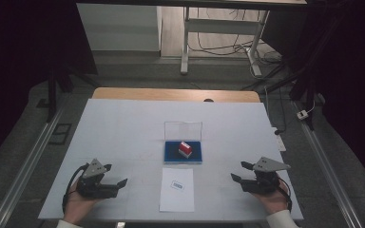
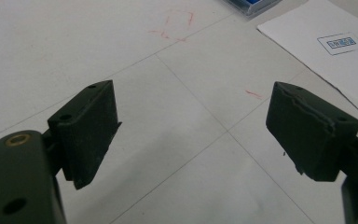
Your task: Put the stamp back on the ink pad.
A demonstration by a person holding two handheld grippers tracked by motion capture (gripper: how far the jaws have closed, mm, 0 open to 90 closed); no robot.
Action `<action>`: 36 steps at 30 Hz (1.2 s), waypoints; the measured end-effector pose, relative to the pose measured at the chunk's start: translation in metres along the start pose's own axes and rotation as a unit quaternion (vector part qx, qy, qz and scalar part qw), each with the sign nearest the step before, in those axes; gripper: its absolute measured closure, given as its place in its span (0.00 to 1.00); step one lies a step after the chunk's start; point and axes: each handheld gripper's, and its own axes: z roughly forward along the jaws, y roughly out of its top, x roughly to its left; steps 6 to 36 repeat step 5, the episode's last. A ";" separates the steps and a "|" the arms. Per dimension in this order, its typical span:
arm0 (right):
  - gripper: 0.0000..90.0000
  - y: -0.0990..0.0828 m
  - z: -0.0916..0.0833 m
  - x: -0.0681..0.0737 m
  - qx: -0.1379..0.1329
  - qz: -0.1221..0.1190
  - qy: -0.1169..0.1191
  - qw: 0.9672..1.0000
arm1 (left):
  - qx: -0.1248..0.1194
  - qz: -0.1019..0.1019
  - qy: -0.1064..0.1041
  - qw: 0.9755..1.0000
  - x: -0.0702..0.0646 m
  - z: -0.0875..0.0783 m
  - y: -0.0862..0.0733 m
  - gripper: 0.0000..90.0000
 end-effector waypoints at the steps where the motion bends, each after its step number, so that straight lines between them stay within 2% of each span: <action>1: 0.40 0.000 0.000 -0.001 0.002 0.000 -0.002 1.000 | 0.000 0.001 0.000 1.000 0.000 0.000 0.000 0.19; 5: 0.39 0.000 0.001 0.000 0.006 -0.006 -0.002 1.000 | -0.004 -0.003 -0.001 1.000 0.001 -0.001 0.000 0.19; 36: 0.39 0.000 0.001 0.000 0.006 -0.006 -0.002 1.000 | -0.004 -0.003 -0.001 1.000 0.001 -0.001 0.000 0.19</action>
